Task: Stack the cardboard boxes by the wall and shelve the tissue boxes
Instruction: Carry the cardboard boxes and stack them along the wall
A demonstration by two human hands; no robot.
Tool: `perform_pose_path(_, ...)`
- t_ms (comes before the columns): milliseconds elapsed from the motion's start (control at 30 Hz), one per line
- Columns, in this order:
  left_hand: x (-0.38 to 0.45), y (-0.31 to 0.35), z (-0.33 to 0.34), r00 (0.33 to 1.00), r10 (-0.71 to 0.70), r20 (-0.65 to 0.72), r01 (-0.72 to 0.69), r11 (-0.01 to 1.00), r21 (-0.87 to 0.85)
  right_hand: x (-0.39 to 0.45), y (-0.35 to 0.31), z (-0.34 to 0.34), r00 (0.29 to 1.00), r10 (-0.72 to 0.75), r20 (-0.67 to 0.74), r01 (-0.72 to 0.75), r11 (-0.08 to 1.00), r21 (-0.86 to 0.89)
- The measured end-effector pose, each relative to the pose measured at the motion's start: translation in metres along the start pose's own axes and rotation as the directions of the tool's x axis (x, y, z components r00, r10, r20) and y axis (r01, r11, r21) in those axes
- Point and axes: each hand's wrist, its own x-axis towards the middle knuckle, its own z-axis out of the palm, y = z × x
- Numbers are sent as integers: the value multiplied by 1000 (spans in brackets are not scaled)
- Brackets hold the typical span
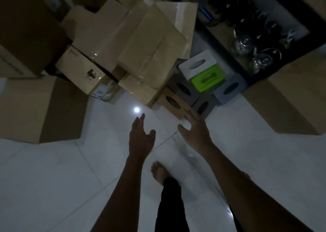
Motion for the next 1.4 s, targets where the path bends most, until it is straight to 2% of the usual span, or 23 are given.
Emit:
perform_pose_path(100, 3, -16, -53, 997, -72, 35, 76, 988, -134, -1, -57, 26, 998, 58, -37, -51, 982, 181)
perform_pose_path(233, 14, -20, -117, 979, -199, 44, 202, 922, -331, 0, -116, 42, 1000, 23, -20, -18, 976, 217)
perform_pose_path(300, 20, -14, -137, 971, -236, 35, 230, 891, -392, 2, -132, 45, 998, 55, 14, -57, 974, 219)
perform_pose_path(500, 69, -17, -211, 951, -297, -89, 214, 836, -506, 54, -200, 72, 988, 89, 126, -114, 972, 204)
perform_pose_path(600, 89, -29, -237, 947, -276, -167, 172, 871, -461, 83, -231, 96, 978, 79, 194, -120, 970, 210)
perform_pose_path(667, 104, -44, -254, 930, -327, -169, 212, 851, -481, 105, -256, 114, 974, 56, 220, -101, 975, 198)
perform_pose_path(767, 118, -69, -278, 871, -453, -190, 284, 780, -557, 134, -290, 142, 961, 11, 277, -47, 991, 122)
perform_pose_path(867, 128, -104, -301, 823, -524, -220, 277, 708, -649, 156, -324, 177, 938, -20, 345, 8, 999, 37)
perform_pose_path(1000, 141, -161, -331, 782, -606, -147, 327, 599, -730, 177, -363, 223, 910, -25, 414, 42, 999, -33)
perform_pose_path(1167, 184, -234, -391, 764, -644, -50, 339, 465, -818, 209, -427, 294, 937, 16, 349, -24, 1000, 18)
perform_pose_path(1267, 233, -264, -443, 769, -638, -46, 321, 447, -835, 236, -477, 336, 949, 33, 314, -62, 995, 82)
perform_pose_path(1400, 311, -290, -521, 806, -582, -106, 208, 446, -871, 281, -557, 381, 981, -58, 183, 27, 985, 169)
